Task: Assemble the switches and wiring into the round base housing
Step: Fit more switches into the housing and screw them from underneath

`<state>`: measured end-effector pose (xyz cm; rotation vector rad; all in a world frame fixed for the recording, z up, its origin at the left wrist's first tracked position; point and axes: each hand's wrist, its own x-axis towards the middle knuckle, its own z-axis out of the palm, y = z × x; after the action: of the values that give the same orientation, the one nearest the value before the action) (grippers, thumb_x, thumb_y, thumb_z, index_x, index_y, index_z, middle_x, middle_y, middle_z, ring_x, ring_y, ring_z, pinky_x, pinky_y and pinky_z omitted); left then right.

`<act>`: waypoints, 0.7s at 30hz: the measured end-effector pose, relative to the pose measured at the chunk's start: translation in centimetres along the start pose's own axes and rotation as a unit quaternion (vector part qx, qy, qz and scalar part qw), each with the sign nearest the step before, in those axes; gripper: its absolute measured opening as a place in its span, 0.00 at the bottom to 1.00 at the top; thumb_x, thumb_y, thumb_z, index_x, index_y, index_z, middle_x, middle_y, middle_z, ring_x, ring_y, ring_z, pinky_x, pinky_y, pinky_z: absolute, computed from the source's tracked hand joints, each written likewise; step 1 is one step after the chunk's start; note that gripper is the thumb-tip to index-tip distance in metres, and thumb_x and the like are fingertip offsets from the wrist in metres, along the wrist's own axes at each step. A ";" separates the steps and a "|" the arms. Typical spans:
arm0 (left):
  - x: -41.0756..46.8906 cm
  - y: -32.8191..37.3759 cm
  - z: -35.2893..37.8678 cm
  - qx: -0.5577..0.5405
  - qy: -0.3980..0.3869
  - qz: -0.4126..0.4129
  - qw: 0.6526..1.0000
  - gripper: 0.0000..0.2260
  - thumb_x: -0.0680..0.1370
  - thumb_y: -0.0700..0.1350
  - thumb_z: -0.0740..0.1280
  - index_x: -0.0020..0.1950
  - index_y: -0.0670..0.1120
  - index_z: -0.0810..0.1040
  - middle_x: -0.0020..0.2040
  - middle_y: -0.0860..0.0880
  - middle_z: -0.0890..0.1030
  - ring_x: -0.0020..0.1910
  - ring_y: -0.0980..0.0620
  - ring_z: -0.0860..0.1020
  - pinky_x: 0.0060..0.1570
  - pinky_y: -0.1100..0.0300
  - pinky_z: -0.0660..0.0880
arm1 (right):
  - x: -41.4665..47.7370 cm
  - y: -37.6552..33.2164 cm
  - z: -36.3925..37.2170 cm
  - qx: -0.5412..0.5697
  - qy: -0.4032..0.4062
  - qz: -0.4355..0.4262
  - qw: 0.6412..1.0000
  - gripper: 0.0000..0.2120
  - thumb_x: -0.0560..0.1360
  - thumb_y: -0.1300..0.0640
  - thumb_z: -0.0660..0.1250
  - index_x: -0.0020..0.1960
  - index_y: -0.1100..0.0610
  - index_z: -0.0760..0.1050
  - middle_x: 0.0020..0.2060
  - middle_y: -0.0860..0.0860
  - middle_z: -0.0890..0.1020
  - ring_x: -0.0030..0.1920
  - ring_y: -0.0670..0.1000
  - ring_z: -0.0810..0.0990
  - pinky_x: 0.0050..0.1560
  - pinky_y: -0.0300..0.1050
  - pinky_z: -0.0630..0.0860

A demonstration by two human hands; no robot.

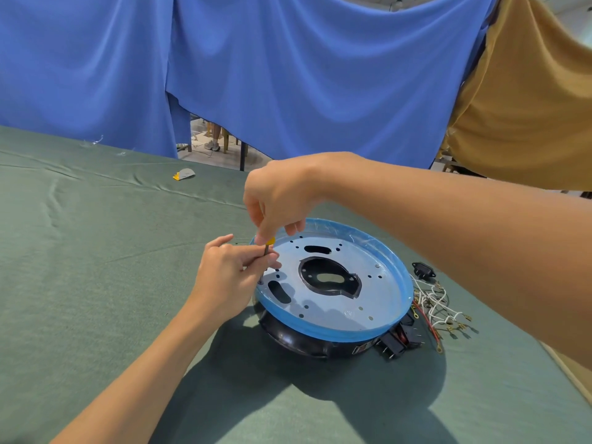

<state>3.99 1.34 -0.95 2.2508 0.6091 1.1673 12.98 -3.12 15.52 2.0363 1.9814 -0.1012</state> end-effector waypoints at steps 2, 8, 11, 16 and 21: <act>0.0 -0.2 -0.1 0.004 -0.015 0.009 1.000 0.08 0.79 0.43 0.67 0.47 0.47 0.87 0.47 0.55 0.86 0.53 0.57 0.82 0.72 0.52 0.58 | 0.1 0.0 0.2 -0.019 0.006 -0.010 1.000 0.07 0.76 0.53 0.70 0.43 0.56 0.79 0.22 0.45 0.80 0.26 0.45 0.81 0.31 0.36 0.77; -0.3 -0.1 0.3 0.022 0.047 0.000 0.999 0.02 0.73 0.44 0.75 0.43 0.47 0.87 0.42 0.54 0.86 0.43 0.55 0.83 0.69 0.53 0.62 | 0.6 0.0 0.8 0.012 0.014 0.039 0.999 0.18 0.81 0.55 0.59 0.35 0.60 0.73 0.20 0.49 0.79 0.20 0.46 0.78 0.40 0.43 0.81; -0.1 -0.2 0.3 0.008 0.026 -0.002 1.000 0.04 0.75 0.44 0.73 0.43 0.48 0.87 0.39 0.54 0.86 0.43 0.55 0.83 0.69 0.56 0.61 | 0.2 0.2 0.2 0.033 -0.012 0.034 0.999 0.17 0.79 0.48 0.64 0.40 0.61 0.76 0.24 0.48 0.81 0.25 0.47 0.82 0.38 0.41 0.81; -0.1 -0.5 0.0 -0.003 -0.025 0.015 1.000 0.09 0.81 0.43 0.65 0.49 0.48 0.86 0.46 0.58 0.86 0.53 0.61 0.81 0.71 0.57 0.56 | 0.1 0.7 0.2 -0.023 0.009 -0.002 1.000 0.08 0.76 0.53 0.69 0.42 0.56 0.79 0.23 0.46 0.81 0.25 0.44 0.80 0.33 0.36 0.76; -0.3 -0.1 0.3 0.017 0.044 0.011 0.999 0.03 0.74 0.43 0.74 0.44 0.46 0.87 0.41 0.54 0.86 0.41 0.56 0.83 0.69 0.51 0.62 | 0.5 0.6 1.0 0.004 0.015 0.020 1.000 0.19 0.79 0.52 0.62 0.32 0.58 0.74 0.19 0.47 0.78 0.18 0.46 0.72 0.32 0.39 0.75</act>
<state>4.10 1.15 -1.34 2.2502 0.6440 1.2815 13.73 -2.95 14.52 2.0926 1.9592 -0.0703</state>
